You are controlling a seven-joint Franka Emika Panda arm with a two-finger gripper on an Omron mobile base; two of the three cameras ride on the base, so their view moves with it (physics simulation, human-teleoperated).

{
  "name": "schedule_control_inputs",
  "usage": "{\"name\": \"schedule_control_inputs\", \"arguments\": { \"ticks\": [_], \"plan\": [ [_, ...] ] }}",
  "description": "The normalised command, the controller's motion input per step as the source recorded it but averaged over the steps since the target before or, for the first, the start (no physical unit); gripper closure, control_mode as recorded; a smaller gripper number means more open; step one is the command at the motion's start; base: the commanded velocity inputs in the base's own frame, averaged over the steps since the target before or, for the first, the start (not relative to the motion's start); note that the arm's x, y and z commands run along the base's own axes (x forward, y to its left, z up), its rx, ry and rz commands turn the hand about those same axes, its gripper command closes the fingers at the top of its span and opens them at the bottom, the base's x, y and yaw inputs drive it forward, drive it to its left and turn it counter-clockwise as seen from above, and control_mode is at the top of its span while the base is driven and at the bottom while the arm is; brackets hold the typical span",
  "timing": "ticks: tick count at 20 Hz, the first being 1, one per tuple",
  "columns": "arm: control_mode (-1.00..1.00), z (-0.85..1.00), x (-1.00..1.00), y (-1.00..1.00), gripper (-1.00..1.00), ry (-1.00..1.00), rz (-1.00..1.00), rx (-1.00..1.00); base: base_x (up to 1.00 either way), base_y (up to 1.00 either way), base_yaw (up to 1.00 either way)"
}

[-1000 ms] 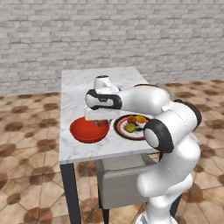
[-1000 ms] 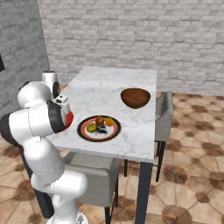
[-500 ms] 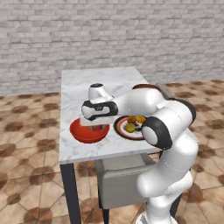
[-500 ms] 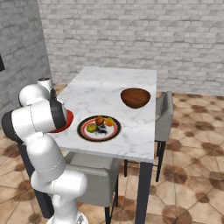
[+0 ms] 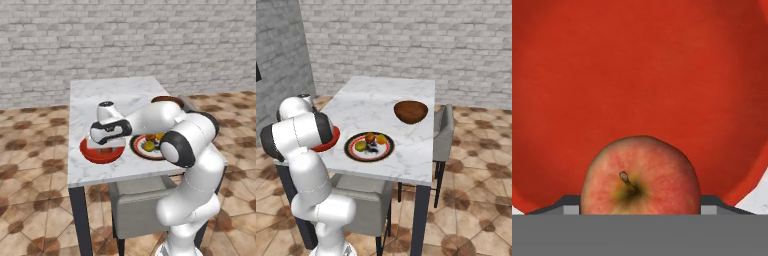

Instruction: Take the fruits from the plate on the dining counter and place two fruits in each bowl.

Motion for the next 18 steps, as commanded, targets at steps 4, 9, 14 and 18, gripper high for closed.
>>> {"name": "schedule_control_inputs", "arguments": {
  "ticks": [4, 9, 14, 18],
  "plan": [
    [-1.00, -0.10, 0.00, 0.00, -1.00, -0.02, 0.00, 0.00, 0.00, 0.00, 0.00],
    [-1.00, 0.04, 0.03, -0.08, -1.00, 0.00, 0.00, 0.01, 0.00, 0.00, 0.00],
    [-1.00, 0.33, 0.05, -0.21, -1.00, 0.00, 0.00, 0.03, 0.00, 0.00, 0.00],
    [-1.00, 0.24, 0.00, -0.22, -1.00, 0.00, 0.00, 0.00, 0.00, 0.00, 0.00]
  ]
}}
